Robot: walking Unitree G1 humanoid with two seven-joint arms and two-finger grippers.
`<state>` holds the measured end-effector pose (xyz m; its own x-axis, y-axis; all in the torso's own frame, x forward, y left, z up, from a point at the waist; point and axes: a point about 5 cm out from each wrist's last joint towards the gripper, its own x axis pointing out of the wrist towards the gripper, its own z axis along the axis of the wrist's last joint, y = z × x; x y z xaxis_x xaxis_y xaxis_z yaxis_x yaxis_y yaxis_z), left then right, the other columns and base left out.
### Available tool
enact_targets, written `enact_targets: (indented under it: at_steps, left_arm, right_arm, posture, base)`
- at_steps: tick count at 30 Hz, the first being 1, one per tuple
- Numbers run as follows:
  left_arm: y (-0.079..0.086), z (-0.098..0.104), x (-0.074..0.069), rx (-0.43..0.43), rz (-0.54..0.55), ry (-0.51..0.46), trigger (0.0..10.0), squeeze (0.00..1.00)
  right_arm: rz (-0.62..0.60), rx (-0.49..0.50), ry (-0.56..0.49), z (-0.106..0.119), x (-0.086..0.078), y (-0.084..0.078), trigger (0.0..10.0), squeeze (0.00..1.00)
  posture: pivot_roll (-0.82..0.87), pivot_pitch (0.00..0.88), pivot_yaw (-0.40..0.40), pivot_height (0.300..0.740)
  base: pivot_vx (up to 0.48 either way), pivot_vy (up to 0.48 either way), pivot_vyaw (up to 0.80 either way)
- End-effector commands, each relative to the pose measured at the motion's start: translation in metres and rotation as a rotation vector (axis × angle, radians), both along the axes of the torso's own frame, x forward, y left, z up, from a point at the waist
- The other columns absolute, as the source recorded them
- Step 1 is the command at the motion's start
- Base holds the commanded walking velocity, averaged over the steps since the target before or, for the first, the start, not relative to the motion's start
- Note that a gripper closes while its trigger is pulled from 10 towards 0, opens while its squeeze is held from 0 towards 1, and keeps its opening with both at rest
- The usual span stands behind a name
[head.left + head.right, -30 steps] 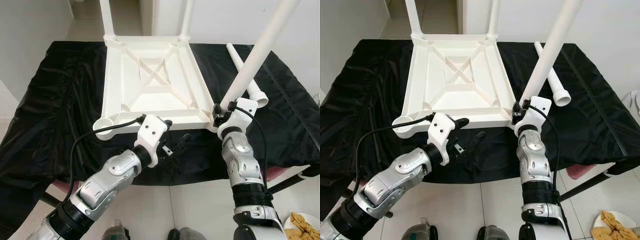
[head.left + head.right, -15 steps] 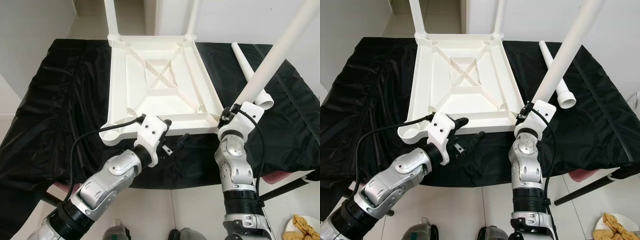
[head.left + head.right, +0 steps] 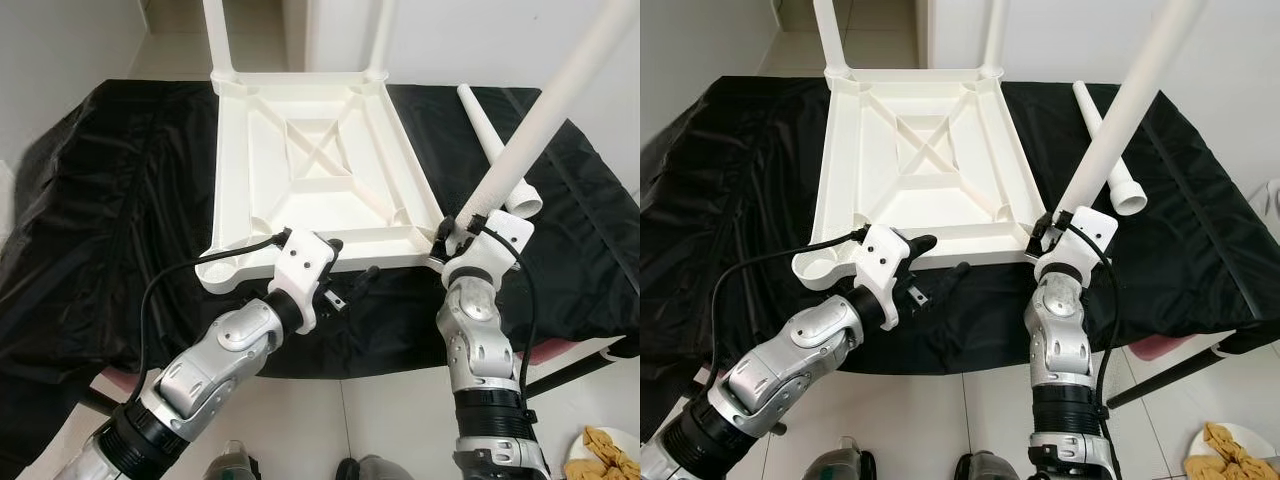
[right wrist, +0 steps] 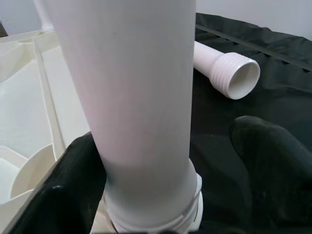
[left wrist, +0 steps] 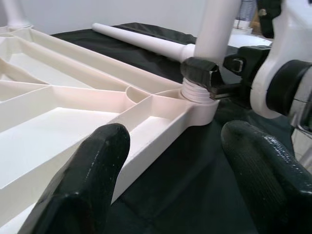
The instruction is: Building children table
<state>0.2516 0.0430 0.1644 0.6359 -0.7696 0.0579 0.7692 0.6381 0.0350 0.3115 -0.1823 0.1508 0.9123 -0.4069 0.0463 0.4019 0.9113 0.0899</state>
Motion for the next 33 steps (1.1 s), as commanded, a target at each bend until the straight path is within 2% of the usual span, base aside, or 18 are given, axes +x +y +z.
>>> enact_targets:
  at_steps: [1, 3, 5, 6, 7, 8, 10, 15, 17, 20, 24, 27, 33]
  left_arm:
    - [-0.006, -0.002, -0.010, 0.025, -0.231, -0.005, 10.0, 0.00]
    - [-0.006, -0.001, -0.010, 0.025, -0.229, -0.006, 10.0, 0.00]
    - [-0.006, -0.001, -0.009, 0.025, -0.225, -0.009, 10.0, 0.00]
    - [-0.006, -0.001, -0.009, 0.024, -0.223, -0.010, 10.0, 0.00]
    - [-0.006, -0.001, -0.009, 0.024, -0.223, -0.010, 10.0, 0.00]
    - [-0.006, 0.000, -0.008, 0.023, -0.222, -0.011, 10.0, 0.00]
    - [-0.007, 0.000, -0.008, 0.021, -0.220, -0.013, 10.0, 0.00]
    - [-0.007, 0.000, -0.008, 0.019, -0.219, -0.015, 10.0, 0.00]
    - [-0.007, 0.000, -0.007, 0.019, -0.219, -0.015, 10.0, 0.00]
    - [-0.006, 0.001, -0.006, 0.022, -0.215, -0.019, 10.0, 0.00]
    - [-0.005, 0.001, -0.005, 0.022, -0.214, -0.022, 10.0, 0.00]
    - [-0.006, 0.001, -0.005, 0.022, -0.214, -0.022, 10.0, 0.00]
    - [-0.005, 0.002, -0.004, 0.025, -0.216, -0.025, 10.0, 0.00]
  right_arm:
    - [0.014, 0.000, 0.023, -0.008, -0.002, -0.006, 10.0, 1.00]
    - [0.060, 0.007, 0.016, -0.009, 0.000, -0.005, 10.0, 1.00]
    - [0.254, 0.054, -0.007, -0.009, 0.004, 0.007, 10.0, 1.00]
    - [0.329, 0.058, -0.022, -0.008, 0.005, 0.012, 10.0, 0.57]
    - [0.329, 0.058, -0.022, -0.008, 0.005, 0.012, 10.0, 0.57]
    - [0.408, 0.065, -0.027, -0.007, 0.005, 0.016, 10.0, 0.00]
    - [0.478, 0.023, -0.028, -0.007, 0.006, 0.015, 10.0, 0.00]
    - [0.565, -0.030, -0.051, -0.002, 0.012, 0.001, 10.0, 0.00]
    - [0.574, -0.038, -0.057, -0.001, 0.013, 0.000, 10.0, 0.00]
    - [0.647, -0.099, -0.054, 0.003, 0.020, -0.020, 10.0, 0.00]
    - [0.696, -0.123, -0.045, 0.005, 0.023, -0.031, 10.0, 0.00]
    - [0.721, -0.133, -0.041, 0.005, 0.024, -0.034, 10.0, 0.00]
    - [0.887, -0.147, -0.011, -0.004, 0.027, -0.033, 10.0, 0.00]
  posture:
    - [0.02, 0.063, -0.038, 0.740]
    - [0.02, 0.068, -0.037, 0.740]
    - [0.02, 0.072, -0.039, 0.740]
    - [0.02, 0.071, -0.039, 0.740]
    - [0.02, 0.071, -0.039, 0.740]
    - [0.02, 0.073, -0.040, 0.740]
    - [0.02, 0.072, -0.039, 0.740]
    - [0.02, 0.071, -0.039, 0.740]
    - [0.02, 0.071, -0.039, 0.740]
    - [0.02, 0.068, -0.038, 0.740]
    - [0.02, 0.066, -0.036, 0.740]
    - [0.02, 0.065, -0.033, 0.740]
    - [0.02, 0.064, -0.028, 0.740]
  base:
    - [0.000, 0.000, 0.00]
    - [0.000, 0.000, 0.00]
    - [0.000, 0.000, 0.00]
    - [0.000, 0.000, 0.00]
    - [0.000, 0.000, 0.00]
    - [0.000, 0.000, 0.00]
    - [0.000, 0.000, 0.00]
    - [0.000, 0.000, 0.00]
    - [0.000, 0.000, 0.00]
    - [0.000, 0.000, 0.00]
    - [0.000, 0.000, 0.00]
    - [0.000, 0.000, 0.00]
    - [0.000, 0.000, 0.00]
